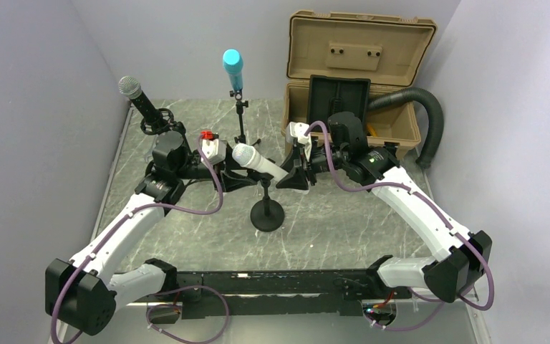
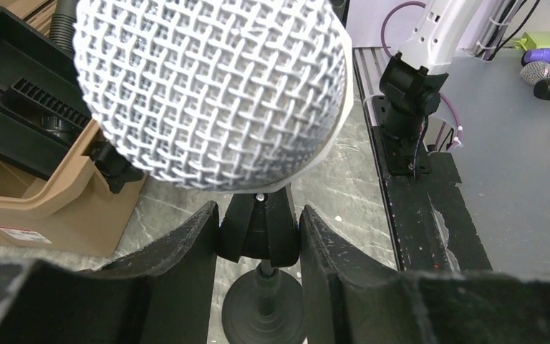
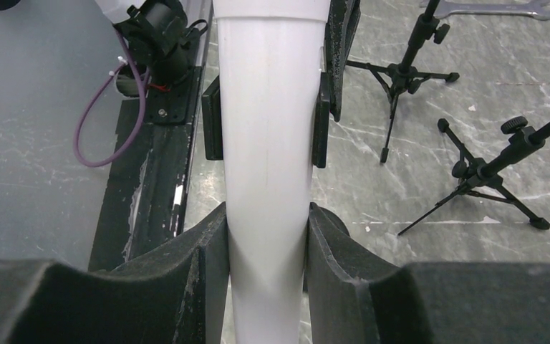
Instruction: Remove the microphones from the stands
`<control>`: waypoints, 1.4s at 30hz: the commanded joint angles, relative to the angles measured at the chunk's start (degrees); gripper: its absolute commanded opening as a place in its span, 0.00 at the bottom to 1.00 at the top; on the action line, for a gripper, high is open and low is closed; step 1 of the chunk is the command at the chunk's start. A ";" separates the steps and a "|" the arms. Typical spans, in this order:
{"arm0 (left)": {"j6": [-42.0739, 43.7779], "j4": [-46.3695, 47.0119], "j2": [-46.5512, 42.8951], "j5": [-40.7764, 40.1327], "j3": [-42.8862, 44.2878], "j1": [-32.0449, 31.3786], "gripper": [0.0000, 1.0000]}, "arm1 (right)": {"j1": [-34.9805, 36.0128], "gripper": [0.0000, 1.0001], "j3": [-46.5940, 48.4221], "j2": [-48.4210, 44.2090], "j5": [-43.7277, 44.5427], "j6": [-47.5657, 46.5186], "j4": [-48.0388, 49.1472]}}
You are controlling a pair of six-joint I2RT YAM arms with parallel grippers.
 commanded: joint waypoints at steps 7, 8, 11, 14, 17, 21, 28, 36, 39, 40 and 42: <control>2.63 -2.27 -1.80 -3.63 0.66 -0.85 0.00 | -2.07 0.00 -1.53 -3.22 -1.45 4.29 10.38; 2.87 -2.46 -1.89 -4.11 0.61 -0.84 0.00 | -2.76 0.00 -1.71 -3.70 -1.94 5.57 11.31; 3.46 -2.96 -1.96 -5.30 0.55 -0.83 0.00 | -4.52 0.00 -1.62 -5.31 -3.01 8.27 13.04; 3.57 -3.32 -1.90 -6.00 0.68 -0.83 0.00 | -6.12 0.00 -2.22 -6.83 -3.59 9.26 13.39; 3.19 -2.71 -1.99 -6.71 0.53 -0.75 0.00 | -7.26 0.00 -3.72 -8.39 -4.26 9.91 13.87; 2.37 -1.88 -1.99 -7.58 0.18 -0.50 0.00 | -9.03 0.00 -5.94 -10.40 -5.88 12.89 16.45; 1.19 0.94 -3.97 -10.79 -1.83 0.00 0.00 | -13.82 0.00 -9.22 -16.50 2.22 11.50 9.49; 0.38 1.18 -4.14 -13.20 -1.21 0.14 0.00 | -18.27 0.00 -19.72 -26.12 18.23 9.20 1.59; 0.50 1.17 -4.27 -13.76 -1.20 0.47 0.00 | -19.03 0.00 -22.36 -27.86 24.11 5.00 -2.52; 0.29 1.35 -4.35 -13.81 -1.29 0.64 0.00 | -19.19 0.00 -23.14 -28.07 26.46 3.08 -4.12; 0.02 1.59 -4.52 -13.96 -1.67 0.90 0.00 | -19.48 0.00 -24.60 -28.45 32.10 0.45 -6.17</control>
